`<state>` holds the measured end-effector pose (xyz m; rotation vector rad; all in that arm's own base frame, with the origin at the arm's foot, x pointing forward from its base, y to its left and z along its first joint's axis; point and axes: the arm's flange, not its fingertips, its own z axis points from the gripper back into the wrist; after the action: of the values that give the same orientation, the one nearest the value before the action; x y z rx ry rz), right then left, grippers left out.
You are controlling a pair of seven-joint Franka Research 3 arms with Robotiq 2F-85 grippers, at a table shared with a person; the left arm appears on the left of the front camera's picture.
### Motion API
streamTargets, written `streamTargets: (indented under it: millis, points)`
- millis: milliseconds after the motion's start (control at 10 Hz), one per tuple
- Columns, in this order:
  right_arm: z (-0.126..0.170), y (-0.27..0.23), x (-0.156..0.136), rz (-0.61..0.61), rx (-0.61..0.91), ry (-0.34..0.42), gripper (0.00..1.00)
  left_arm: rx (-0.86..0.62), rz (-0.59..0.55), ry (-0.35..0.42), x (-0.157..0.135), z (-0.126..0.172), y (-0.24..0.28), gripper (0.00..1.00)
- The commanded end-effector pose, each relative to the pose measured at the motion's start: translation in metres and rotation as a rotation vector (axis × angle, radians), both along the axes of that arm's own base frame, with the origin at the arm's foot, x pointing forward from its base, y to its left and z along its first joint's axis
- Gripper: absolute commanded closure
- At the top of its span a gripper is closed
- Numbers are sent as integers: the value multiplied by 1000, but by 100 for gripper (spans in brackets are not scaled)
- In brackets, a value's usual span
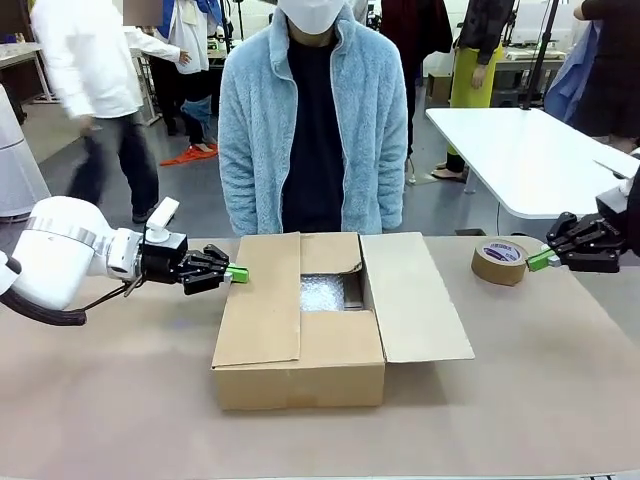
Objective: Wrap the clocks to prevent damage.
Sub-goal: Push the left (or right) flap of the Package Box to close it.
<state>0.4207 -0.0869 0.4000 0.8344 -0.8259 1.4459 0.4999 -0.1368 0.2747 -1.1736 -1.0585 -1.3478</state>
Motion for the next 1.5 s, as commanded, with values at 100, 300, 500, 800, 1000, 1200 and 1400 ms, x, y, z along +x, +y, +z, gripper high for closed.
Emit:
streamTargets:
  millis: [100, 300, 500, 800, 1000, 1200, 1400]
  points:
    - [-50, -5, 39, -86, 109, -43, 99, 3, 4, 1, 0, -3, -1, 99]
    - [-76, 5, 46, -155, 70, -48, 99, 3, 4, 1, 0, -3, -1, 99]
    - [-100, 26, 50, -130, 39, -7, 99, 3, 4, 1, 0, -3, -1, 99]
    - [-117, 54, 54, -76, 32, 31, 99, 3, 4, 1, 0, -3, -1, 99]
    - [-116, 69, 62, -56, 50, 32, 99, 3, 4, 1, 0, -3, -1, 99]
    - [-106, 66, 56, -5, 53, 68, 99, 3, 4, 1, 0, -3, -1, 99]
    - [-117, 68, 56, -38, 37, 34, 99, 3, 4, 1, 0, -3, -1, 99]
